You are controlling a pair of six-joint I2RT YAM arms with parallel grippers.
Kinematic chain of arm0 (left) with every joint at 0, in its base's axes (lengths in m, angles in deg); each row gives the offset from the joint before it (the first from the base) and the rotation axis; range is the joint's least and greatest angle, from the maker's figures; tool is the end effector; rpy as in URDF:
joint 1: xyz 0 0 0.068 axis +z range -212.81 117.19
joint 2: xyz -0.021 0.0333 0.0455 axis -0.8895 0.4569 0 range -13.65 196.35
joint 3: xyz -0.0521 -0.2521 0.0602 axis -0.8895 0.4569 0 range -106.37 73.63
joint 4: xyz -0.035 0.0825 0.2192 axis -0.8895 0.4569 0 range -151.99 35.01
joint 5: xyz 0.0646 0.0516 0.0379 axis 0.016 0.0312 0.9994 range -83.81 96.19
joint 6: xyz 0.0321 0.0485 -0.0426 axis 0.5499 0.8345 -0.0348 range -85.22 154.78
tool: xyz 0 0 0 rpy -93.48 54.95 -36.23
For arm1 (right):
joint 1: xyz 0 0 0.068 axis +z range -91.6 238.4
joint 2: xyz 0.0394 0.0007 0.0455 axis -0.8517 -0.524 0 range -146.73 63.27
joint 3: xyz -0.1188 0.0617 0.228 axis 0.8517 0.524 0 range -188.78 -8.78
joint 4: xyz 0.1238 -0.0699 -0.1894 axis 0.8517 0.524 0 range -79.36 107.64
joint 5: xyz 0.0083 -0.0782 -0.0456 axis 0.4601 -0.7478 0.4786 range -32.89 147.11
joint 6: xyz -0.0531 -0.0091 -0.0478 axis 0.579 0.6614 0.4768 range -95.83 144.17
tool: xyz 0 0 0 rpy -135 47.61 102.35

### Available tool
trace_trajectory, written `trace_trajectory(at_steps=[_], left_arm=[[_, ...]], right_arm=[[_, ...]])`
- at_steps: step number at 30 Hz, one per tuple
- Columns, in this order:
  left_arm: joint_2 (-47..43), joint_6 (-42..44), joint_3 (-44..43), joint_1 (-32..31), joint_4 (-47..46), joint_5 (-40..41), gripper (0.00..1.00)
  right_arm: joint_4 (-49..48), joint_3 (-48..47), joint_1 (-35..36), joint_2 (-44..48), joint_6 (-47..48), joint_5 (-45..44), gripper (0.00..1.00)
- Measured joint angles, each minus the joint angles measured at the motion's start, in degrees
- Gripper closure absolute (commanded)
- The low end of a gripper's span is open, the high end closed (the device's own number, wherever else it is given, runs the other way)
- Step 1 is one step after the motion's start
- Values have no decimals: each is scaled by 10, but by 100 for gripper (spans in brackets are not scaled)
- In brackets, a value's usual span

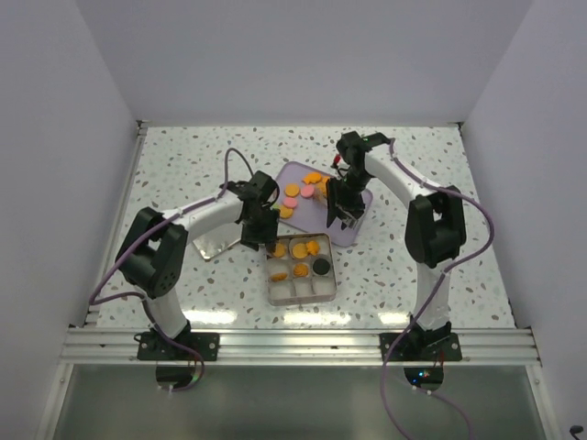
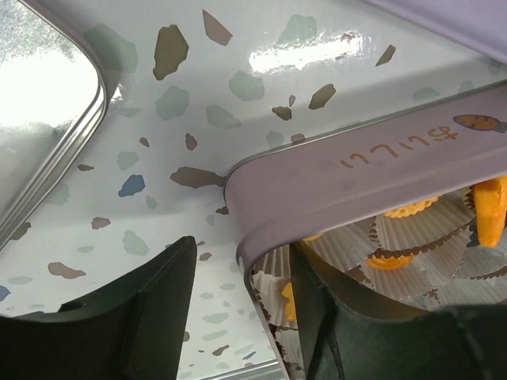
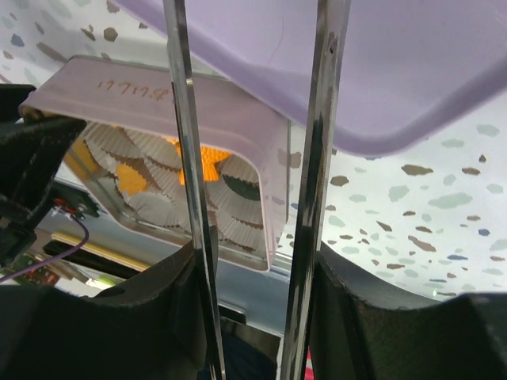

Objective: Pack the cookies

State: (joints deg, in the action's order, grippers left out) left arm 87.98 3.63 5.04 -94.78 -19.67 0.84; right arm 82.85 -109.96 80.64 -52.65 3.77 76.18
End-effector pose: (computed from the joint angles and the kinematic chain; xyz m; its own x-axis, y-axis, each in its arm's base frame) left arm 0.2694 -0.1746 0.1656 -0.9855 0.0079 -0.1697 0.0436 0.9772 -0.2079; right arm 0.3306 0.1562 0.2154 -0.9966 -0.0516 0.0637 -0.0282 0.9455 0.3243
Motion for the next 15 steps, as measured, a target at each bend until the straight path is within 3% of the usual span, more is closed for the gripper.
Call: trace_trajectory(at_steps=[15], left_arm=[[-5,19,-2,3,8,-16,42]], right_arm=[[-5,-92,-1,-89,-21,0,55]])
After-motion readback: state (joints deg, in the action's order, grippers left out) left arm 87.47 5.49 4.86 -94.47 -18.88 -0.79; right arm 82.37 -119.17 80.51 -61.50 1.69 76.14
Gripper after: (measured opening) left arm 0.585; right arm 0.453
